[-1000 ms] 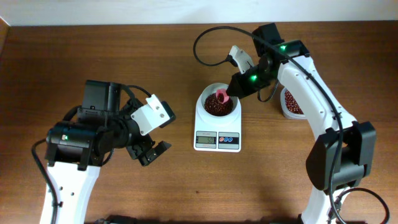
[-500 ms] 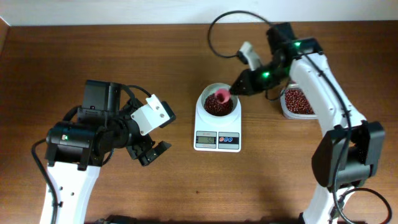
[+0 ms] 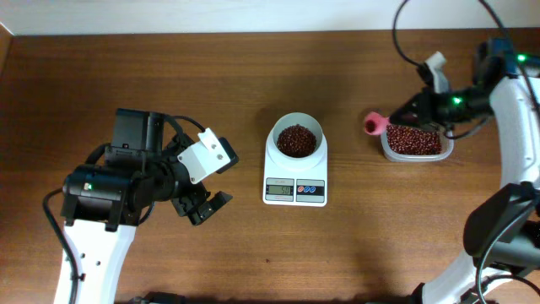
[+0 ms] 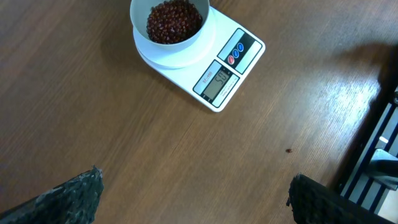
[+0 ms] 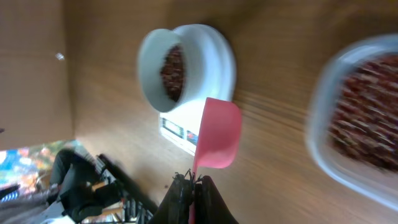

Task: Scoop and weigh 50g on scale
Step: 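Move the scoop back over the bean tub with the right gripper, then lower the right arm toward the front right of the table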

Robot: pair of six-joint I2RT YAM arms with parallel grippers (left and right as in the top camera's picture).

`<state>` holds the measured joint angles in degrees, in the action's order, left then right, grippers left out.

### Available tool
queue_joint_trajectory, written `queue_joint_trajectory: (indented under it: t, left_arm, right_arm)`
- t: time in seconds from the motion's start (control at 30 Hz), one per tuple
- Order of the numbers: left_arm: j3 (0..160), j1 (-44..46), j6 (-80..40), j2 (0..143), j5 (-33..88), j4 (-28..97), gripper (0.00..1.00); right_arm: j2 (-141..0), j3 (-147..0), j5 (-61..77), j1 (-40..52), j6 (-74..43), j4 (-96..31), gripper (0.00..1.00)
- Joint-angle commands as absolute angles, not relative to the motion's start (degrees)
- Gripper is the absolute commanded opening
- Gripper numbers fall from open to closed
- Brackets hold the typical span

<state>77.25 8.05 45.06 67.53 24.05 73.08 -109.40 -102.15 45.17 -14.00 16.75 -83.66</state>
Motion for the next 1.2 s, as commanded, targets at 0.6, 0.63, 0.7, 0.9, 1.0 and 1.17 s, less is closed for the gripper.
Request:
queue_joint_trajectory:
  t: [0.6, 0.63, 0.7, 0.9, 1.0, 1.17]
  left_arm:
    - [78.04, 7.7, 45.95, 67.55, 25.06, 73.12, 0.99]
    - [78.04, 7.7, 45.95, 67.55, 25.08, 73.1, 0.99]
    - [78.04, 7.7, 45.95, 67.55, 25.06, 73.12, 0.99]
    - [78.04, 7.7, 45.95, 67.55, 25.06, 73.1, 0.99]
    - [78.04, 7.7, 45.95, 67.55, 25.06, 73.1, 0.99]
    - [78.04, 7.7, 45.95, 67.55, 25.06, 73.12, 0.99]
  right_arm:
    - [-107.98, -103.09, -7.44, -3.95, 3.92, -75.48, 0.04]
    - [-107.98, -103.09, -8.19, -3.27, 3.73, -75.4, 0.04]
    - [-107.98, -103.42, -10.44, -2.17, 3.51, -75.4, 0.04]
    - [-107.96, -108.95, -12.93, -1.76, -0.34, -77.21, 0.04]
    - [-107.79, -115.2, -12.21, -1.78, -7.07, -81.28, 0.04]
    - [-102.0, -127.46, -2.31, -1.91, -9.34, -85.95, 0.04]
